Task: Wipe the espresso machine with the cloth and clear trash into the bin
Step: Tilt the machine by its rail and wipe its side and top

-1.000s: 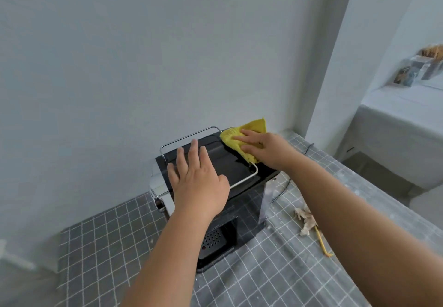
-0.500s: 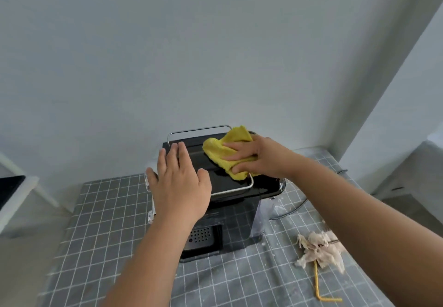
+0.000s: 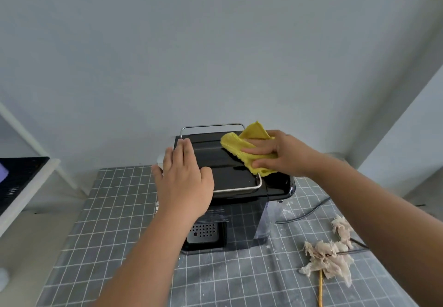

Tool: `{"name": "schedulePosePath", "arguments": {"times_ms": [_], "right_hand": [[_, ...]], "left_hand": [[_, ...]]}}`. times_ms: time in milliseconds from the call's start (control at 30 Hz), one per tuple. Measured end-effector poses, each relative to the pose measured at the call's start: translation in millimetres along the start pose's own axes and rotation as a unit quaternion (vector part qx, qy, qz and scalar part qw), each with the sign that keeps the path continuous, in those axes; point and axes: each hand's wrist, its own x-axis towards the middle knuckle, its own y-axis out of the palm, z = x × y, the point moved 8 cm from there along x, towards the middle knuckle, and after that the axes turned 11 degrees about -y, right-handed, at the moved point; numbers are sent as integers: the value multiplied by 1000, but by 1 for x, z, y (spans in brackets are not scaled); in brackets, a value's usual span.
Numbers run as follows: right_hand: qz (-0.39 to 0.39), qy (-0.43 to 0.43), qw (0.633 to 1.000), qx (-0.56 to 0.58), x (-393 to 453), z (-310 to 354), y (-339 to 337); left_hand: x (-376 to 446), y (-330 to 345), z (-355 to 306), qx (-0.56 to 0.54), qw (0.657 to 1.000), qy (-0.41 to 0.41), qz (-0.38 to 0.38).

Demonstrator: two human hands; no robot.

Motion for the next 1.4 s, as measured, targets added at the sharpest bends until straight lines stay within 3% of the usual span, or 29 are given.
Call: {"name": "schedulePosePath", "arguments": {"times_ms": [133,300,500,567,600,733,967,1067,1167,1267,1400], "right_hand": [[81,-11,994,-79,51,36,32],[84,-52,984,-151,86,68,44],[37,76,964,-251,24,23,-6],[30,66,952,-297,23,30,-7],[38,42,953,-297,30,38,0],[98,8,990,-105,80,68,42],[88,122,956,-254,92,53,32],[70,164,950,-255,79,49,30],[49,143,968,-200,90,56,37],[89,88,985,-120,114,63,49],[119,59,982,-135,117,64,51]], "left_hand": [[-3,-6,-1,-54,998,7,-27],[-3,-9,4,-99,994,-25,-31],[-1,-2,11,-52,997,-50,16],[-2,-3,12,-46,998,-50,9],[-2,-3,12,-39,998,-49,7],[-3,-2,12,-15,999,-51,7],[-5,-3,11,-13,999,-47,11],[-5,-2,11,-25,999,-42,12],[-4,-2,12,-29,999,-41,9],[-5,-1,12,-28,999,-42,4],[-4,0,9,-27,999,-42,-1]]}}
